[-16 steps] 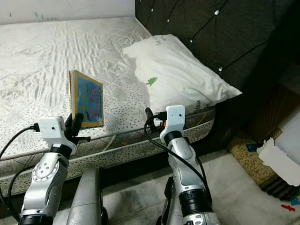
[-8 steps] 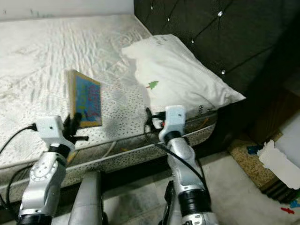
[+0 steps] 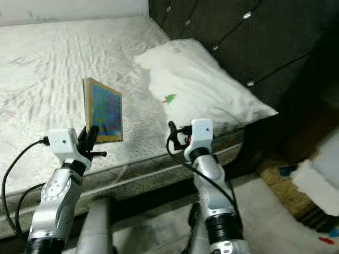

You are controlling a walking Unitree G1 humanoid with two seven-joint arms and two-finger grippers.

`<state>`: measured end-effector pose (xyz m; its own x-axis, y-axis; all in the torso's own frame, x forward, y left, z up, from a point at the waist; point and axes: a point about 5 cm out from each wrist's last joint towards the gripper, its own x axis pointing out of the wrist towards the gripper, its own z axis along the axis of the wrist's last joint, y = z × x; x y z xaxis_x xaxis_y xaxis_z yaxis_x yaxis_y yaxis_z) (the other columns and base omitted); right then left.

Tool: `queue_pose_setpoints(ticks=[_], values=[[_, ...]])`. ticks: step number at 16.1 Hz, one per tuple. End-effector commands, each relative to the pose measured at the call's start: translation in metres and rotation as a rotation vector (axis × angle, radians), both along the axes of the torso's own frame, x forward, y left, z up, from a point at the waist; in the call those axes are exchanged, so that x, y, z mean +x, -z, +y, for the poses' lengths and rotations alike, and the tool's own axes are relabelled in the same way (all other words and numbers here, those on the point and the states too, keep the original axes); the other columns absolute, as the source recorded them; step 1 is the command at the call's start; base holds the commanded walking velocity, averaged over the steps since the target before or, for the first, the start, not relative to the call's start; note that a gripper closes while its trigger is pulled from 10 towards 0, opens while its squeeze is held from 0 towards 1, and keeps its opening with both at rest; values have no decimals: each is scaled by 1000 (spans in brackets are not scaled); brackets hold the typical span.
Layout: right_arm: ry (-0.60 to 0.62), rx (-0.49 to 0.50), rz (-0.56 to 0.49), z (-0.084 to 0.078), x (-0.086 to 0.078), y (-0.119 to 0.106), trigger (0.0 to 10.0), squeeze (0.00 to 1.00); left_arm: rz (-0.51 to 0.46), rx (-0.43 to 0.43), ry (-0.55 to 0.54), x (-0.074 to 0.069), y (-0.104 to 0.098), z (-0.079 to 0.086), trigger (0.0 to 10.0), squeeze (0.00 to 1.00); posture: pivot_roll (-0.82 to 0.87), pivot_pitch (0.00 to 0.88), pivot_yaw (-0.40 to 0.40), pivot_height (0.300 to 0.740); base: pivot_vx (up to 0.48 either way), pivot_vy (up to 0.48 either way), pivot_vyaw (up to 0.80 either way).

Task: Clean up the room

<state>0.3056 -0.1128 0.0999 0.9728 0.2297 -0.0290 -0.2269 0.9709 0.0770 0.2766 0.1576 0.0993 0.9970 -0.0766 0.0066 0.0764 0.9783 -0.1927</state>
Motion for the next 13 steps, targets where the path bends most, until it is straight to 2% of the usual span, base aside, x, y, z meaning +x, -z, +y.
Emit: queue_pose_setpoints(ticks=[1, 3, 6, 8, 10, 12, 13], values=[[-10, 0, -9, 1, 0, -2, 10000, 0, -12, -27, 21, 10, -7, -7, 10000, 0, 96, 0, -26, 517, 0, 0, 0], [-3, -2, -6, 0, -1, -2, 10000, 0, 9, -72, 45, 20, -7, -19, 10000, 0, 89, 0, -26, 512, 0, 0, 0], [8, -9, -24, -4, -4, -6, 10000, 0, 52, -225, 71, 36, -7, -33, 10000, 0, 44, 0, -22, 512, 0, 0, 0], [26, -33, -40, -18, -12, -12, 10000, 0, 77, -341, 88, 47, -8, -40, 10000, 0, 2, 0, -21, 512, 0, 0, 0], [63, -65, -22, -39, -21, -10, 10000, 0, 117, -506, 60, 58, -9, -44, 10000, 0, -29, 0, -26, 512, 0, 0, 0], [89, -98, -15, -54, -25, -11, 10000, 0, 166, -602, 27, 64, -7, -49, 10000, 0, -56, 0, -34, 512, 0, 0, 0], [91, -105, -15, -56, -26, -11, 10000, 0, 181, -618, 27, 64, -6, -51, 10000, 0, -59, 0, -36, 512, 0, 0, 0]])
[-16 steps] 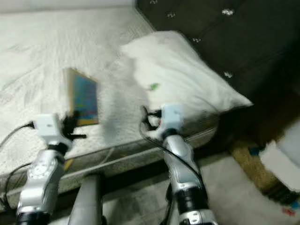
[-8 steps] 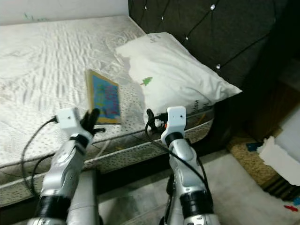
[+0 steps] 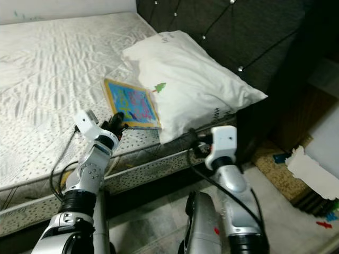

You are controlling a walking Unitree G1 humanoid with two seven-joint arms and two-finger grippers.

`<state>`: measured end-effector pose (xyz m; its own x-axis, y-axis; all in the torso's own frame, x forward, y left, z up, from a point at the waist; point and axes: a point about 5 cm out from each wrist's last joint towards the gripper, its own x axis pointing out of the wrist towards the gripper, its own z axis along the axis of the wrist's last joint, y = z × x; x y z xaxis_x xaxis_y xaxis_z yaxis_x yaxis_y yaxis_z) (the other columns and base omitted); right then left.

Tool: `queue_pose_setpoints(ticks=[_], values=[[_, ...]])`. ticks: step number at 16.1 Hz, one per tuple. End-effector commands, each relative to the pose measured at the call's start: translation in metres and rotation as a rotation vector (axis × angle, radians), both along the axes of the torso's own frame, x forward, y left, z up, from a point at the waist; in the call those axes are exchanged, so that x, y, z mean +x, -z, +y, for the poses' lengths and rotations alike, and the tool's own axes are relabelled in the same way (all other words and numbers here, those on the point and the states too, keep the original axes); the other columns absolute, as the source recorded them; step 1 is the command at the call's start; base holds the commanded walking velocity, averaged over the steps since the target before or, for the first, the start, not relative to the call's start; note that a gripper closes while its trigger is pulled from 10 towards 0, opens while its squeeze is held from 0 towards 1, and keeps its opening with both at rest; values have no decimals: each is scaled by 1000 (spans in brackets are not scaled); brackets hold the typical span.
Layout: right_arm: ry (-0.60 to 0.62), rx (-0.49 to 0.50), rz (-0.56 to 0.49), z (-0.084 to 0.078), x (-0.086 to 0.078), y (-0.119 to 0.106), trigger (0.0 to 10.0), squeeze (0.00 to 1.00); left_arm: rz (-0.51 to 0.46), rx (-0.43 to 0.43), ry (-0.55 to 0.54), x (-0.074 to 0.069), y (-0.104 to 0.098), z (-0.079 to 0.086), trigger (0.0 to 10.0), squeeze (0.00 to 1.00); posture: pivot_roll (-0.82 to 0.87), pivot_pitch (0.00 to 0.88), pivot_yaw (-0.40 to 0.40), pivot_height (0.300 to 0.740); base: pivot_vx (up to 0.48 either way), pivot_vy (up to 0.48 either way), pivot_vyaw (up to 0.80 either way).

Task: Clean up the room

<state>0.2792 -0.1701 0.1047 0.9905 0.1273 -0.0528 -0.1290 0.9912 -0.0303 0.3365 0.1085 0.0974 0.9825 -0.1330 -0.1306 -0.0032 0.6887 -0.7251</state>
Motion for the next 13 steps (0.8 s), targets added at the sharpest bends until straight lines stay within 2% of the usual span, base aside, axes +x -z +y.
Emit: queue_pose_setpoints(ticks=[1, 3, 6, 10, 13], values=[[-13, -4, -12, 0, -1, -6, 10000, 0, 56, -28, -15, 4, 3, -1, 10000, 0, -64, 0, -39, 512, 0, 0, 0], [-20, -10, -5, 2, -2, -7, 10000, 0, 98, -42, -41, 3, 9, 4, 10000, 0, -65, 0, -42, 512, 0, 0, 0], [-21, -10, 12, 1, -2, -6, 10000, 0, 63, -29, -87, 2, 3, 12, 10000, 0, -43, 0, -50, 512, 0, 0, 0], [-28, -6, 23, 4, 1, -5, 10000, 0, -3, 4, -179, -1, -8, 35, 10000, 0, -12, 0, -56, 512, 0, 0, 0], [-32, 1, 24, 7, 3, -5, 10000, 0, 54, 14, -148, 0, 3, 39, 10000, 0, -12, 0, -50, 512, 0, 0, 0]])
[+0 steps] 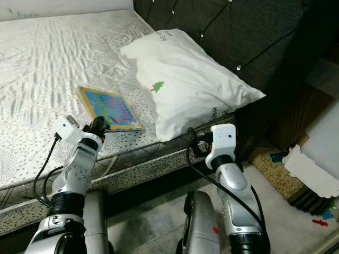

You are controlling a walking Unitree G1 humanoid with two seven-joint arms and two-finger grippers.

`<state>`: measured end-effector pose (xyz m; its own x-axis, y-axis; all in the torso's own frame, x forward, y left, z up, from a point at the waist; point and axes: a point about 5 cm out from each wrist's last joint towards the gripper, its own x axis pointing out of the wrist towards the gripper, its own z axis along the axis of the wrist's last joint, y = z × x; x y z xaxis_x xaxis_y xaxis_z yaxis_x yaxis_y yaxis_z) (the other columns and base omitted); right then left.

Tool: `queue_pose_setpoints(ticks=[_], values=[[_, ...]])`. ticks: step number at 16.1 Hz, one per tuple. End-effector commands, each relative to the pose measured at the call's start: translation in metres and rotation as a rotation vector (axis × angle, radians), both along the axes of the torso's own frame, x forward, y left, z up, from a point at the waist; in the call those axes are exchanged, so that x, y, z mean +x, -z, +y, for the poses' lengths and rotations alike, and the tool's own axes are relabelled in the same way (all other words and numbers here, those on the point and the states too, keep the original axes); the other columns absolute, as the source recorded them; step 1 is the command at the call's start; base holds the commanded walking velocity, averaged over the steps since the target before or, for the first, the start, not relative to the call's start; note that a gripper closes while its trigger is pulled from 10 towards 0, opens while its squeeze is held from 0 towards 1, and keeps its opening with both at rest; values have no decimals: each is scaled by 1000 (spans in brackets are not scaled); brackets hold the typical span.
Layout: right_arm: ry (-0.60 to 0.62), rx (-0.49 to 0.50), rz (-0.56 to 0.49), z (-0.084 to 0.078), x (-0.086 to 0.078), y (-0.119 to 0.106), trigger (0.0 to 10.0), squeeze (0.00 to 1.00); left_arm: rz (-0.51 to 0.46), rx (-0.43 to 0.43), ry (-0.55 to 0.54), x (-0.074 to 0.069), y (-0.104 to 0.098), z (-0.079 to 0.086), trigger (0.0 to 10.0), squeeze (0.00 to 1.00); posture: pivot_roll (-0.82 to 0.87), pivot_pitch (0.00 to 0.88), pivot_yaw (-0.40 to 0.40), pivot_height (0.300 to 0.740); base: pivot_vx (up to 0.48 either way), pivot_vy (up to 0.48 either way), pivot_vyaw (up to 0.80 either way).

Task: Clean up the room

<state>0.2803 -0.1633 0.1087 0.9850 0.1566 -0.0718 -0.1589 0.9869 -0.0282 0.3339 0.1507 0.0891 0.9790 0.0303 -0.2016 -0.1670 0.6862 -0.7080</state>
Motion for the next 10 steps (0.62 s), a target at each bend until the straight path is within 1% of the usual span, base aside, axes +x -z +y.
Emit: queue_pose_setpoints(ticks=[1, 2, 3, 5, 7, 8, 10], values=[[0, 3, 4, 0, 2, -1, 10000, 0, 28, -3, 54, 5, 2, -7, 10000, 0, -12, 0, -49, 512, 0, 0, 0], [2, 5, 4, 0, 2, -1, 10000, 0, 51, -11, 71, 7, 6, -8, 10000, 0, -19, 0, -47, 512, 0, 0, 0], [5, 4, 2, 0, 2, -1, 10000, 0, 86, -67, 104, 11, 11, -13, 10000, 0, -19, 0, -47, 512, 0, 0, 0], [9, 2, -1, -1, 2, -2, 10000, 0, 120, -87, 139, 15, 13, -19, 10000, 0, -38, 0, -44, 512, 0, 0, 0], [11, -3, -3, -2, 1, -2, 10000, 0, 162, -146, 225, 19, 12, -38, 10000, 0, -43, 0, -45, 512, 0, 0, 0], [9, -4, -3, -1, 2, -2, 10000, 0, 164, -162, 237, 20, 10, -43, 10000, 0, -43, 0, -45, 512, 0, 0, 0], [6, -4, 0, 0, 3, -1, 10000, 0, 188, -165, 280, 16, 15, -54, 10000, 0, -36, 0, -45, 512, 0, 0, 0]])
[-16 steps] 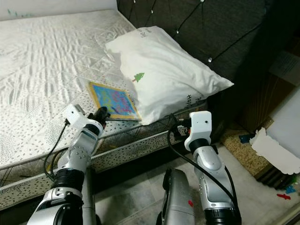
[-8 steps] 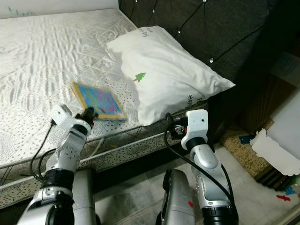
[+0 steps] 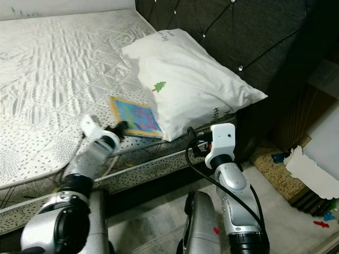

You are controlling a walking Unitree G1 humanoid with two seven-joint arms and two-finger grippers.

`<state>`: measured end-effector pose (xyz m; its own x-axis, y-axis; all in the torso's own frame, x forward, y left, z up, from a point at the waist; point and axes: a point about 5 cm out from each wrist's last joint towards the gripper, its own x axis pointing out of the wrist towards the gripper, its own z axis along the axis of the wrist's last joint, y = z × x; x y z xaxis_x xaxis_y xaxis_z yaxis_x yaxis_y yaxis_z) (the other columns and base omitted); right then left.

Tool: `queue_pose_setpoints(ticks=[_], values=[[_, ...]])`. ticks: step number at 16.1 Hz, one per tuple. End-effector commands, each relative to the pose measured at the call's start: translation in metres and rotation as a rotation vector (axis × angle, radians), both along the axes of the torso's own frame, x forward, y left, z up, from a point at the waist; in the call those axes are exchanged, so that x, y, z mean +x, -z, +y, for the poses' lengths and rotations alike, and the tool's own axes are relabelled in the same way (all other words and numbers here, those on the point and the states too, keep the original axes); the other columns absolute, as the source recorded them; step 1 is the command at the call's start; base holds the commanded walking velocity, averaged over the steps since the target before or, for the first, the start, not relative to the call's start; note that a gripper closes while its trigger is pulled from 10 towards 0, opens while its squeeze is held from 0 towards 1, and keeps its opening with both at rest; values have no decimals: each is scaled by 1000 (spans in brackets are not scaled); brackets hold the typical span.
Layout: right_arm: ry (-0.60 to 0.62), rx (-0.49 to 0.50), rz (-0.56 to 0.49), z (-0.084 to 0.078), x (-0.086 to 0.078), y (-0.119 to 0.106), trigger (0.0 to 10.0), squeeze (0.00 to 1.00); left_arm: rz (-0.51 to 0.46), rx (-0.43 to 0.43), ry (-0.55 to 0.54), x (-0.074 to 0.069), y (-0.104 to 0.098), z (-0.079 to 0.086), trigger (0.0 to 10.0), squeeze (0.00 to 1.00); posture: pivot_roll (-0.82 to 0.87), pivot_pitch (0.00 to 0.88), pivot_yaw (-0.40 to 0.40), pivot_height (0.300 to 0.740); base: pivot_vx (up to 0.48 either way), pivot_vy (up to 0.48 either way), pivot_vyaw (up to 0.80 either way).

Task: Clean up the room

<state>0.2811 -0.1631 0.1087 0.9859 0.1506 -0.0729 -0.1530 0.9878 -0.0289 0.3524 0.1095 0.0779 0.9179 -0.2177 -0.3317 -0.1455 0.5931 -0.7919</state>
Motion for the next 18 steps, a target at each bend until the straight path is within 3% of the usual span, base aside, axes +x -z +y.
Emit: queue_pose_setpoints(ticks=[1, 4, 11, 12, 13, 14, 18], values=[[-1, -2, 0, 0, 2, -1, 10000, 0, 37, -2, 76, -4, 5, -13, 10000, 0, -35, 0, -45, 512, 0, 0, 0], [0, 4, 6, 2, 4, 0, 10000, 0, 28, 55, 77, -3, 8, -3, 10000, 0, -25, 0, -42, 512, 0, 0, 0], [-3, 8, 4, 5, 8, 1, 10000, 0, 51, 93, 24, 4, 6, 34, 10000, 0, -18, 0, -39, 512, 0, 0, 0], [-3, 9, 3, 5, 9, 1, 10000, 0, 60, 114, 40, 4, 9, 37, 10000, 506, -17, 0, -38, 512, 0, 0, 0], [-4, 9, 2, 5, 9, 1, 10000, 0, 70, 134, 40, 3, 11, 40, 10000, 671, -18, 0, -37, 512, 0, 0, 0], [-4, 9, 0, 5, 9, 1, 10000, 0, 68, 133, 23, 4, 10, 43, 10000, 1000, -18, 0, -37, 512, 0, 0, 0], [-3, 10, -2, 6, 10, 1, 10000, 0, 43, 179, -54, 8, 4, 63, 10000, 1000, -14, 0, -35, 512, 0, 0, 0]])
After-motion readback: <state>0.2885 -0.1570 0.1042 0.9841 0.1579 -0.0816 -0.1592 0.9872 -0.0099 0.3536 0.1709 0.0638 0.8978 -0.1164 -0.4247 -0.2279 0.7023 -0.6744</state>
